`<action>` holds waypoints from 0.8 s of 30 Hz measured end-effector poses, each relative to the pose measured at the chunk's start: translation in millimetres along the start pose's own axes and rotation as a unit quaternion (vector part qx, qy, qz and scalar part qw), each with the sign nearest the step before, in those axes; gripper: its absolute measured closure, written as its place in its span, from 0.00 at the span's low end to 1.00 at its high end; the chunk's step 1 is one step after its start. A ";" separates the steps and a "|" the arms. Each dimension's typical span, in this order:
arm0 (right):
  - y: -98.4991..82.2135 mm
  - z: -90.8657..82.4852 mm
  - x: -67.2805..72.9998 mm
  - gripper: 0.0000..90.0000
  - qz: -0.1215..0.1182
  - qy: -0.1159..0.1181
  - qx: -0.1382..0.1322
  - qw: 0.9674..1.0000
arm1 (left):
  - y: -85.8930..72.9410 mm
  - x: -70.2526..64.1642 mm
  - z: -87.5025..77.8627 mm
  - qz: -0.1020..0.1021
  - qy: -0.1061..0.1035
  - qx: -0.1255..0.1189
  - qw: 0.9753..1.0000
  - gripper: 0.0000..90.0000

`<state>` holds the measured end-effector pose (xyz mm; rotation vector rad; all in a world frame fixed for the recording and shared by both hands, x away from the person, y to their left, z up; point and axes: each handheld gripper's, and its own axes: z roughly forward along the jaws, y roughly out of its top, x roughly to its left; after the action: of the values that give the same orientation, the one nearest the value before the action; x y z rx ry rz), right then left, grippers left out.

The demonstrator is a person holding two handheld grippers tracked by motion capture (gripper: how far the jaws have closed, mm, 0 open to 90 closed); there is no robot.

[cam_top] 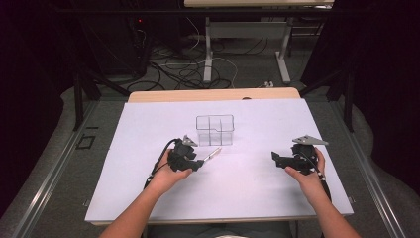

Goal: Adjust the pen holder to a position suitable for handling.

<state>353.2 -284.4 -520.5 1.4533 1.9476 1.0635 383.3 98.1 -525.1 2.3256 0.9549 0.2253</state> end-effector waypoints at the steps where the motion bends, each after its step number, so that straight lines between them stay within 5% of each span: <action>1: 0.0 0.3 0.2 0.09 0.001 0.000 0.000 1.000 | 0.1 -0.8 1.4 0.001 0.003 0.000 1.000 0.65; 24: -0.5 1.2 1.1 0.10 -0.004 0.004 0.003 1.000 | 0.5 -2.8 18.5 0.004 0.007 0.048 0.999 0.80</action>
<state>353.5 -283.0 -521.5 1.4458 1.9613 1.0618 388.3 87.1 -539.4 2.4192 0.9826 0.2034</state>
